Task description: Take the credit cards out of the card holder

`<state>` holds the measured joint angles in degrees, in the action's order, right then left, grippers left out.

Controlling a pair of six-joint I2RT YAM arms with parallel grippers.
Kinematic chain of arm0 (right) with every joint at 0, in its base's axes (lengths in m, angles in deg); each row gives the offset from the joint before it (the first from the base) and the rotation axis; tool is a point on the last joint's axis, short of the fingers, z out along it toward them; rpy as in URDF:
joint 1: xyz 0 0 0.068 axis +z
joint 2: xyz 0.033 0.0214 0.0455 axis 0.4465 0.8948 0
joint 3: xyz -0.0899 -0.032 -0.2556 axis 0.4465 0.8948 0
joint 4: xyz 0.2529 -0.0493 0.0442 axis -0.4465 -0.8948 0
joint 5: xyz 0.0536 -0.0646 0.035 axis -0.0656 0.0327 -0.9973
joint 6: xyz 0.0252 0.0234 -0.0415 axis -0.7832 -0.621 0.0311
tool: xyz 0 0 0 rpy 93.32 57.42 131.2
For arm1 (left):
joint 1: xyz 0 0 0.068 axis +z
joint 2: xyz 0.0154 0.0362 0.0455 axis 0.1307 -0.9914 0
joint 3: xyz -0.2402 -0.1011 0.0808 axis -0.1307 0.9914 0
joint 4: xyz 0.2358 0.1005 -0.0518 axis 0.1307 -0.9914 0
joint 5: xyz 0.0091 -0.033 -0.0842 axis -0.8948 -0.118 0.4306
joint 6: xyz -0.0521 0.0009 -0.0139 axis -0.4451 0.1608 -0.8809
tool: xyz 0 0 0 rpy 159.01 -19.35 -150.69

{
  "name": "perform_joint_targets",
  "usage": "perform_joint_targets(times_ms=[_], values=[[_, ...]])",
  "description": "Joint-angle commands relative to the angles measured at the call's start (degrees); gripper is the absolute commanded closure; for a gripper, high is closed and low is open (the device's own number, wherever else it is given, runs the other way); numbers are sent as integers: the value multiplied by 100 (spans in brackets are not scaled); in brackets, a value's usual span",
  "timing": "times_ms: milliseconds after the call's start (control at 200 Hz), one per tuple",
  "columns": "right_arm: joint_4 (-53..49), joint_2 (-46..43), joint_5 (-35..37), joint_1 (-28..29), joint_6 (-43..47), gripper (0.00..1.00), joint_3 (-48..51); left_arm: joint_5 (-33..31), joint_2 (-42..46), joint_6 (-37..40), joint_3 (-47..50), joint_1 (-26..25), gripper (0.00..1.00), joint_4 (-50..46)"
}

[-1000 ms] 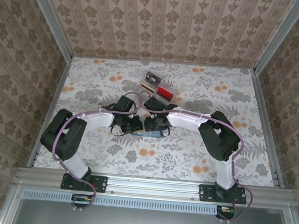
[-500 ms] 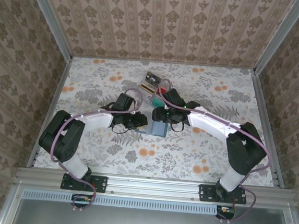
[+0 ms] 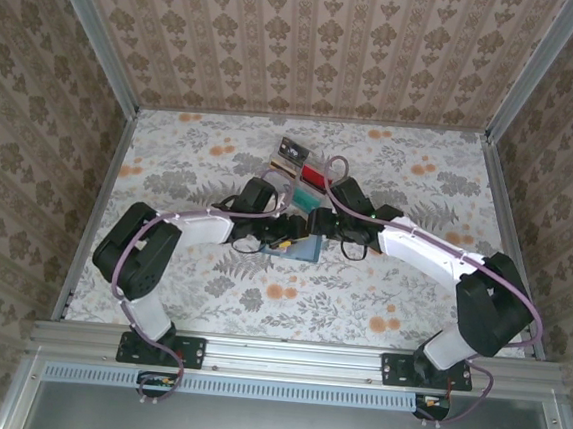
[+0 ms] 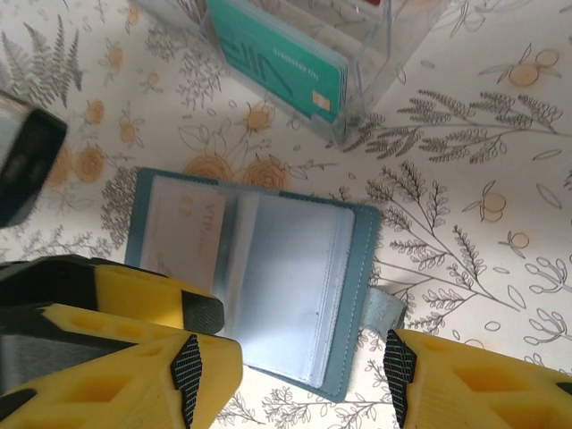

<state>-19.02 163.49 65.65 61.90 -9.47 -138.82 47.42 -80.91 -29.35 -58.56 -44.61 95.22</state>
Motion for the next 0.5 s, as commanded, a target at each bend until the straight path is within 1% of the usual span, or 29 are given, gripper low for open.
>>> perform_joint_targets(times_ms=[0, 120, 250, 285, 390, 495], values=[[167, -213, 93, -26, -87, 40, 83, 102, -11, 14, -182, 14, 39, -2], [267, -132, -158, -31, -48, 40, 45, -112, 231, 152, -149, 142, 35, -341], [561, 56, -695, -18, -61, 43, 7, -172, 442, 92, 49, 342, 33, -275], [628, 91, -758, 4, -81, 43, -15, -156, 451, 85, 60, 353, 35, -265], [696, 202, -866, 40, -142, 46, -117, -161, 356, 1, 86, 348, 44, -157], [672, 243, -829, 48, -161, 47, -170, -106, 130, -59, 16, 314, 53, -78]])
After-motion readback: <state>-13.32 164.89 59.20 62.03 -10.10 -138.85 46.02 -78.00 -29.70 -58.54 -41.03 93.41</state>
